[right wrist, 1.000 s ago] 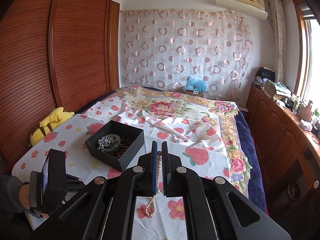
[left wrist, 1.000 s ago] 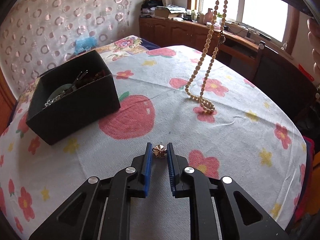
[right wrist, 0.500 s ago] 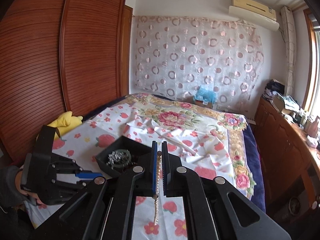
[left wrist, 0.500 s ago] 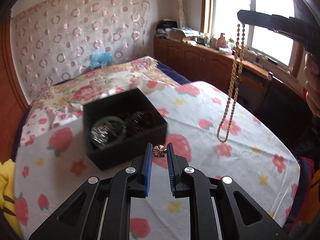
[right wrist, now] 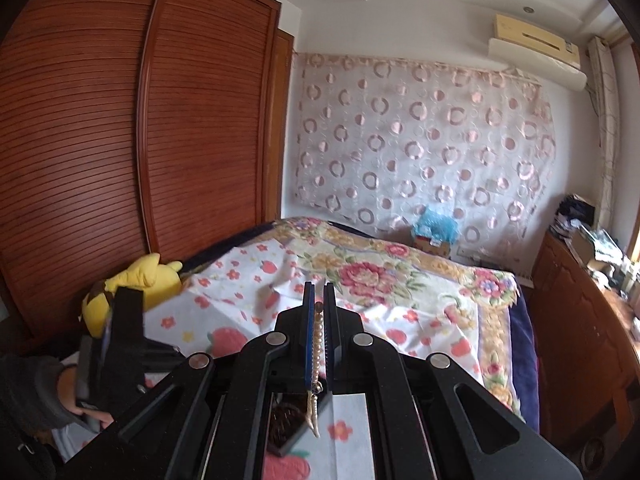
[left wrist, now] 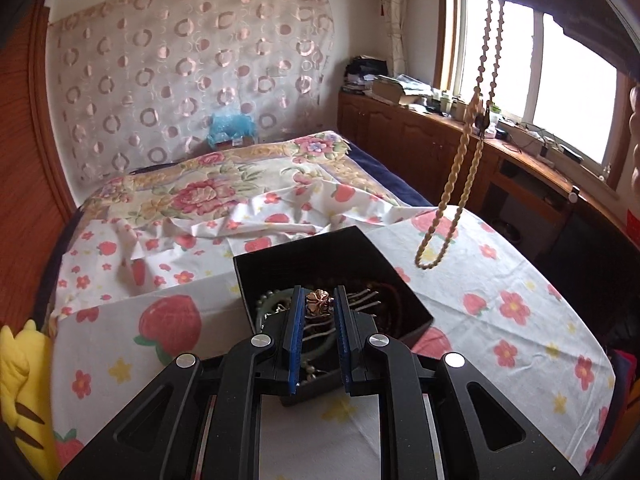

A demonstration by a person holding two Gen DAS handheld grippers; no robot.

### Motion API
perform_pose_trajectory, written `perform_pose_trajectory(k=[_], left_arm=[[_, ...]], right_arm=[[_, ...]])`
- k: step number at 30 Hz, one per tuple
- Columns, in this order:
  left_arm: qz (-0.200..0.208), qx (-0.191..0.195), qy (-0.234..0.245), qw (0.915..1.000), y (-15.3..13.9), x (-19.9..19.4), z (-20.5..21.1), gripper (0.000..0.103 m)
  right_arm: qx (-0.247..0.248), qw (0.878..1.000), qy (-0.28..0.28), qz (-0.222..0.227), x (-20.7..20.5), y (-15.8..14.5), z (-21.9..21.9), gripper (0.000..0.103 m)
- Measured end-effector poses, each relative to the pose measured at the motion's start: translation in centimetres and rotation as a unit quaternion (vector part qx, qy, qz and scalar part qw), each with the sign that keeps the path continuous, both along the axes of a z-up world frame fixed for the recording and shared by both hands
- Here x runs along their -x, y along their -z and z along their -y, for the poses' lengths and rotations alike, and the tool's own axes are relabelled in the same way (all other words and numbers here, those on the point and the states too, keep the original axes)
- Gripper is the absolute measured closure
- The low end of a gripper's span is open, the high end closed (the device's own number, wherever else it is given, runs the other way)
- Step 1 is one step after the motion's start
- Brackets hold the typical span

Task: Organize jewelry
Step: 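Carry the earring over the box and open the left tool, then lower the pearl necklace into the box and open the right tool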

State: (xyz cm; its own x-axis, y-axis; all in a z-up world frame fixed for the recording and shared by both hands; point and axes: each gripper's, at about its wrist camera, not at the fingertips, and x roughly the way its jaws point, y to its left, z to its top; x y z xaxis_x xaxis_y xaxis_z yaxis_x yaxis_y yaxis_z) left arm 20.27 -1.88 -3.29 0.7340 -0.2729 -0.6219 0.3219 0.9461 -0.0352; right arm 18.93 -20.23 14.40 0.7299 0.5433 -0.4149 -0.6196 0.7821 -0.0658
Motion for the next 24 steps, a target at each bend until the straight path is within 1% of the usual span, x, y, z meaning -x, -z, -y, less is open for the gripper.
perform_pose_trajectory(k=[5, 9, 11, 12, 13, 14, 20, 23, 24], left_arm=[[-0.010, 0.005, -0.006, 0.9999, 0.9, -1.5, -0.5, 0.089], [-0.009, 0.005, -0.008, 0.9999, 0.9, -1.8, -0.7, 0.089], [-0.011, 0.005, -0.010, 0.9999, 0.9, -1.8, -0.8, 0.088], [-0.011, 0.005, -0.011, 0.9999, 1.0, -1.7, -0.8, 0.086], [-0.011, 0.006, -0.013, 0.9998, 1.0, -1.7, -0.9, 0.076], [-0.009, 0.007, -0.016, 0.9998, 0.9, -1.6, -1.0, 0.069], [-0.008, 0.007, -0.028, 0.9996, 0.9, -1.1, -1.4, 0.068], [-0.006, 0.005, -0.034, 0.9994, 0.7, -0.5, -1.6, 0.060], [-0.005, 0.004, -0.037, 0.9993, 0.7, -0.3, -1.7, 0.059]], right_arm=[[-0.005, 1.000, -0.012, 0.003, -1.8, -0.9, -2.0, 0.098], [-0.006, 1.000, -0.019, -0.003, -2.6, -0.7, -3.1, 0.098], [-0.001, 1.000, -0.022, -0.013, -3.1, 0.3, -3.7, 0.098], [0.002, 1.000, -0.023, -0.021, -3.4, 1.0, -3.9, 0.098], [0.004, 0.999, -0.023, -0.027, -3.7, 1.5, -4.0, 0.098], [0.008, 0.999, -0.023, -0.036, -4.0, 2.3, -4.3, 0.098], [0.029, 0.996, -0.016, -0.086, -5.2, 7.2, -5.4, 0.098], [0.034, 0.994, -0.011, -0.106, -5.5, 9.1, -5.6, 0.098], [0.034, 0.993, -0.010, -0.111, -5.6, 9.5, -5.7, 0.098]])
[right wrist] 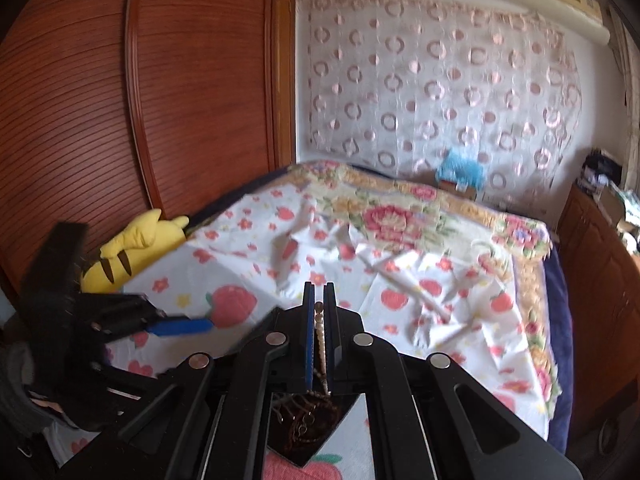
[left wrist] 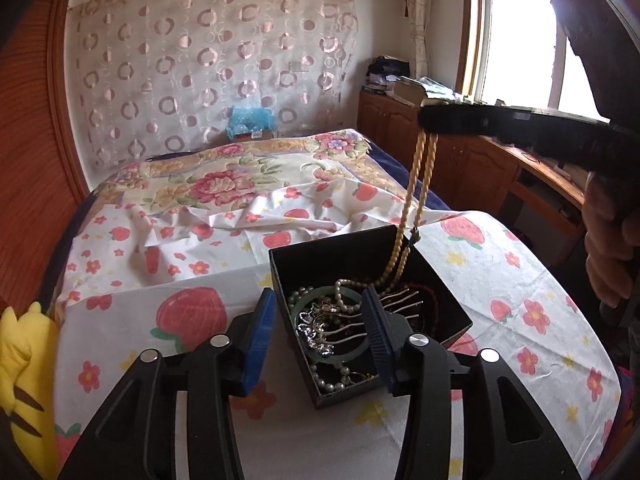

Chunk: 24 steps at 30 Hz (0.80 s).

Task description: Organize jewelry

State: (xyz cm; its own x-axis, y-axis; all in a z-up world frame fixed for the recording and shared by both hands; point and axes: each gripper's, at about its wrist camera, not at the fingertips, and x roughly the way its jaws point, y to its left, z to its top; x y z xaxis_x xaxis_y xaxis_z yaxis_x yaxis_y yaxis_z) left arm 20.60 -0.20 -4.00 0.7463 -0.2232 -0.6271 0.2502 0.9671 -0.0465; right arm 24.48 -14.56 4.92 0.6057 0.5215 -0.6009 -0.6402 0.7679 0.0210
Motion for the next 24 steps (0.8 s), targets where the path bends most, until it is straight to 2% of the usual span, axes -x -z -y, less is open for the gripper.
perform_pose_trajectory(k=[3, 6, 10, 11, 12, 14, 16, 24], left_arm=[[0.000, -0.002, -0.009, 1.0000, 0.0, 0.7, -0.3, 0.055], [0.000, -0.007, -0.017, 0.9998, 0.0, 1.5, -0.5, 0.046], [0.004, -0.015, -0.029, 0.9994, -0.3, 2.8, -0.6, 0.027], [0.007, -0.016, -0.033, 0.9993, -0.4, 3.2, -0.7, 0.022], [0.010, -0.018, -0.036, 0.9991, -0.5, 3.6, -0.7, 0.020], [0.013, -0.023, -0.043, 0.9987, -0.7, 4.4, -0.7, 0.016], [0.014, -0.025, -0.053, 0.9982, -0.9, 5.2, -0.8, 0.011], [0.021, -0.016, -0.080, 0.9965, -1.5, 9.0, -1.3, 0.008]], right_arm=[[0.001, 1.000, 0.007, -0.010, 0.1, 1.1, 0.0, 0.098], [0.005, 1.000, 0.015, -0.007, 0.2, 1.5, 0.1, 0.097], [0.002, 0.999, 0.027, -0.016, 0.1, 2.0, 0.5, 0.096], [0.001, 0.999, 0.030, -0.018, 0.3, 2.1, 0.6, 0.091], [-0.002, 0.999, 0.033, -0.020, 0.3, 2.1, 1.0, 0.081], [-0.009, 0.999, 0.039, -0.020, 0.9, 2.1, 1.5, 0.068], [-0.012, 0.999, 0.046, -0.020, 1.6, 2.3, 2.0, 0.066], [-0.028, 0.993, 0.111, -0.014, 7.1, 3.4, 5.1, 0.026]])
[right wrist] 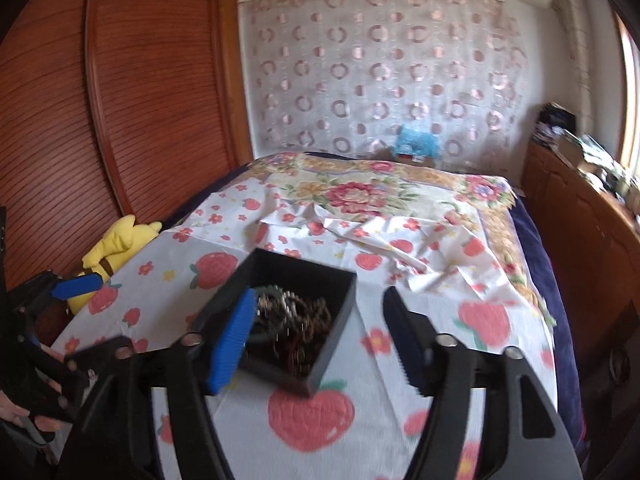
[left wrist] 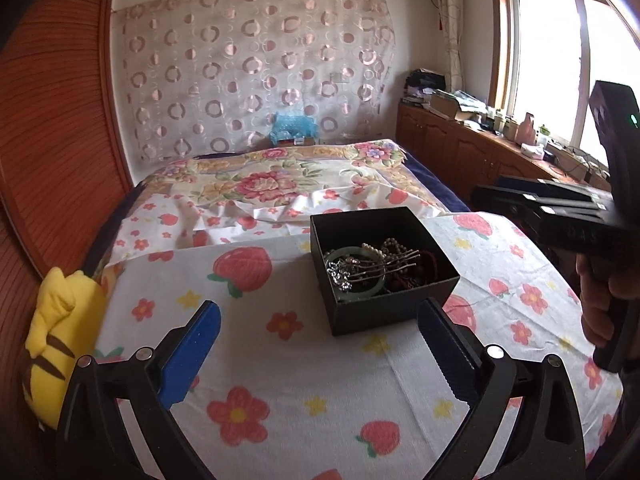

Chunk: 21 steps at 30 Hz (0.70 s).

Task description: Organize jewelry

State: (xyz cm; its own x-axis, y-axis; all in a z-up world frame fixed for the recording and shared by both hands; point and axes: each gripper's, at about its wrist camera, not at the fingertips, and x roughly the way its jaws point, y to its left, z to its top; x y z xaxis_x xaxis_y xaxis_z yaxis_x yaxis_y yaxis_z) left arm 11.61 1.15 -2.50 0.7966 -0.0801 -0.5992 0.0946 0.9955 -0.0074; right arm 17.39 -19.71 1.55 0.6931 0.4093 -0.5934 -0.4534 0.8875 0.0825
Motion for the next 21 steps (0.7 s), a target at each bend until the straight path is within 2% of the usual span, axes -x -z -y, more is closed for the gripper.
perform_pose_trajectory(k=[3, 5, 12, 21], left_arm=[[0.007, 0.005, -0.012, 0.9999, -0.3, 1.8, -0.2, 0.008], [0.013, 0.005, -0.020, 0.9997, -0.6, 2.9, -0.3, 0.008], [0.023, 0.003, -0.035, 0.9991, -0.9, 4.7, -0.2, 0.008], [0.036, 0.001, -0.036, 0.9987, -1.4, 5.5, 0.2, 0.008]], right_arm=[[-0.011, 0.999, 0.028, 0.013, 2.9, 0.3, 1.5, 0.007], [-0.013, 0.999, 0.042, 0.022, 4.5, 0.5, 2.2, 0.003], [-0.032, 0.996, 0.075, 0.034, 8.0, 1.0, 4.2, 0.003], [-0.025, 0.995, 0.086, 0.054, 9.1, 0.6, 4.5, 0.003]])
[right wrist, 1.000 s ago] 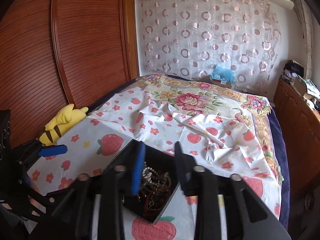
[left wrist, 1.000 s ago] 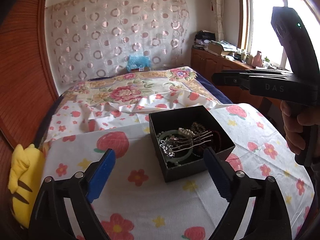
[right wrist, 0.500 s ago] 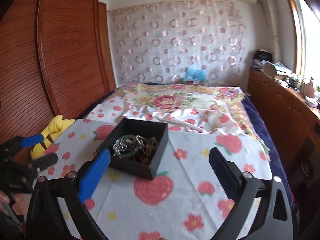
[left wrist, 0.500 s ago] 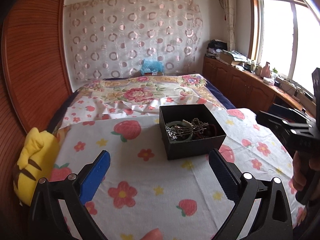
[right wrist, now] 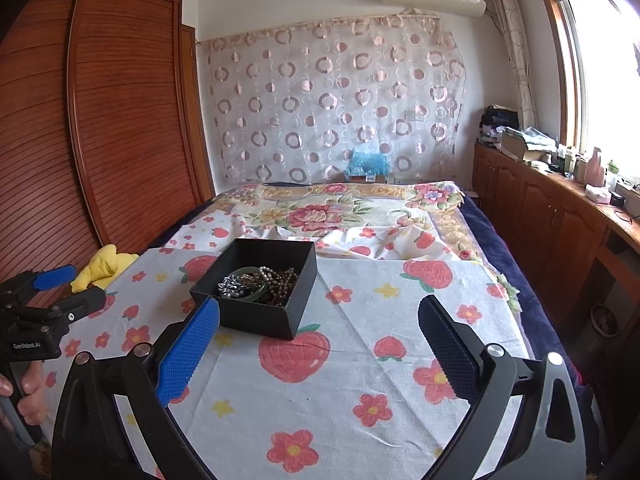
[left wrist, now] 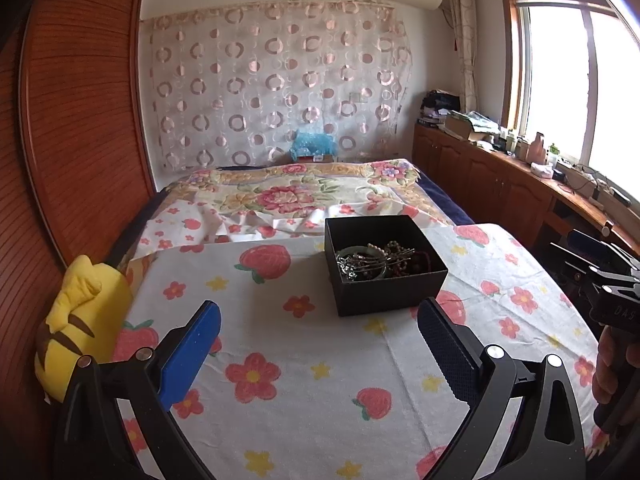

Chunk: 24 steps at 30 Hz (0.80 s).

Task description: Organize jewelry

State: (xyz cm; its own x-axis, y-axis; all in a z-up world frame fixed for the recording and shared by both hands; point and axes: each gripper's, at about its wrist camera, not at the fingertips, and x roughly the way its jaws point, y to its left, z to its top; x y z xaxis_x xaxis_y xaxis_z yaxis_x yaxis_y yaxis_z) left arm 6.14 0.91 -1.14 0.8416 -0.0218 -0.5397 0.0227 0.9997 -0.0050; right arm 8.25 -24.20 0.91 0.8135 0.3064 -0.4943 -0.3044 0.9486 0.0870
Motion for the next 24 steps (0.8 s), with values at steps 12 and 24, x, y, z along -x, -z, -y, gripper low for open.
perform_pose_trajectory(k=[12, 24], left_arm=[[0.010, 0.008, -0.003, 0.9999, -0.56, 0.45, 0.04, 0.008], [0.010, 0.008, -0.003, 0.9999, -0.50, 0.46, -0.03, 0.008]], right_arm=[[0.000, 1.000, 0.000, 0.001, 0.08, 0.19, -0.12, 0.003], [0.000, 1.000, 0.001, 0.001, 0.26, 0.26, -0.16, 0.003]])
